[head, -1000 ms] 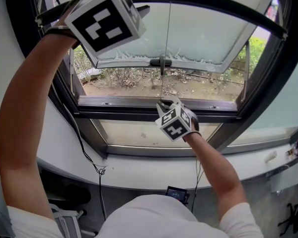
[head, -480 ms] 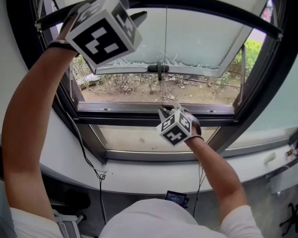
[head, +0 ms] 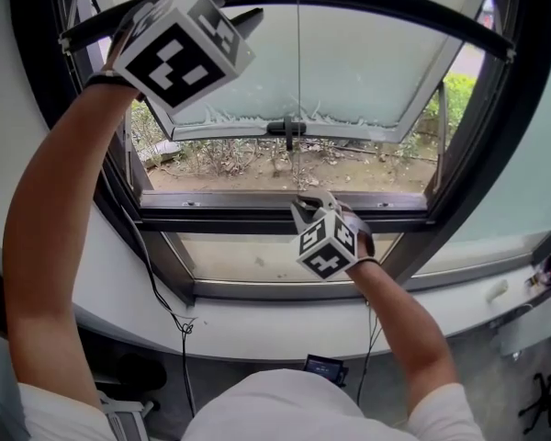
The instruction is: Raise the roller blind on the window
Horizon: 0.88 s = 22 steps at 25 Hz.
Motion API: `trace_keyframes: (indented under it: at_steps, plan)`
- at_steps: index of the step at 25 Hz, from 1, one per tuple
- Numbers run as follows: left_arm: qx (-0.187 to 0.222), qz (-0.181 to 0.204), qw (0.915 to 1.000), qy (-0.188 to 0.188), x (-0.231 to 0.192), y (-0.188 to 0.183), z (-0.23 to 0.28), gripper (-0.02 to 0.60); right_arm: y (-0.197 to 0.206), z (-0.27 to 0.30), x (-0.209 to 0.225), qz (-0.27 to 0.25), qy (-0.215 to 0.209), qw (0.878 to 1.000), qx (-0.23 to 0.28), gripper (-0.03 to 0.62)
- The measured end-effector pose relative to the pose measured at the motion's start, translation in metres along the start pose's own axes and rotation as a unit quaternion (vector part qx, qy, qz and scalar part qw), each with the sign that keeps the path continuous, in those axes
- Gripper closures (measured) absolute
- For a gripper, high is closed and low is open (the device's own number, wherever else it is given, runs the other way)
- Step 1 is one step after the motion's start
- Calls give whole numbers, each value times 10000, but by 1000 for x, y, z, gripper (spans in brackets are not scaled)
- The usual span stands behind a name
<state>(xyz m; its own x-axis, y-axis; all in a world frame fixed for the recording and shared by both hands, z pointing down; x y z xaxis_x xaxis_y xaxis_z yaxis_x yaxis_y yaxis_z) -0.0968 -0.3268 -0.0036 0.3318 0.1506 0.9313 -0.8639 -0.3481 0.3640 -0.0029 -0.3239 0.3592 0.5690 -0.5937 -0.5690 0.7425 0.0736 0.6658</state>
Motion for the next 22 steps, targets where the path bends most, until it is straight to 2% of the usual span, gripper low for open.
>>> trace_keyframes:
  at_steps: [13, 17, 22]
  plan:
    - [422, -847, 9955, -44, -5, 5, -8, 469, -4, -18, -18, 111, -37, 9999, 124, 536]
    - [633, -1227, 9904, -9, -6, 6, -14, 469, -6, -19, -23, 6, 5, 9999, 146, 536]
    - [994, -1609, 9818, -186, -3, 7, -36, 469, -6, -19, -24, 112, 48, 9997, 196, 536]
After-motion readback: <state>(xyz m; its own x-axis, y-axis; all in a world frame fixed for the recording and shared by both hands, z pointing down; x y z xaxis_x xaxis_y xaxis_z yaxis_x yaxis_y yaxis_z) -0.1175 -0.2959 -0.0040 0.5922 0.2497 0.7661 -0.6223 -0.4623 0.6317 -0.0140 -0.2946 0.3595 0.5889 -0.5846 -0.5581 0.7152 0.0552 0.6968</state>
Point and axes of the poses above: the fingertips, and each gripper's own axes: z forward along the fingers, x to its right, y out of its underside, the point moved 5 cm from there along -z, backward along the fingers, and after that the axes turned 4 degrees about -x, right-handed, at the moved point
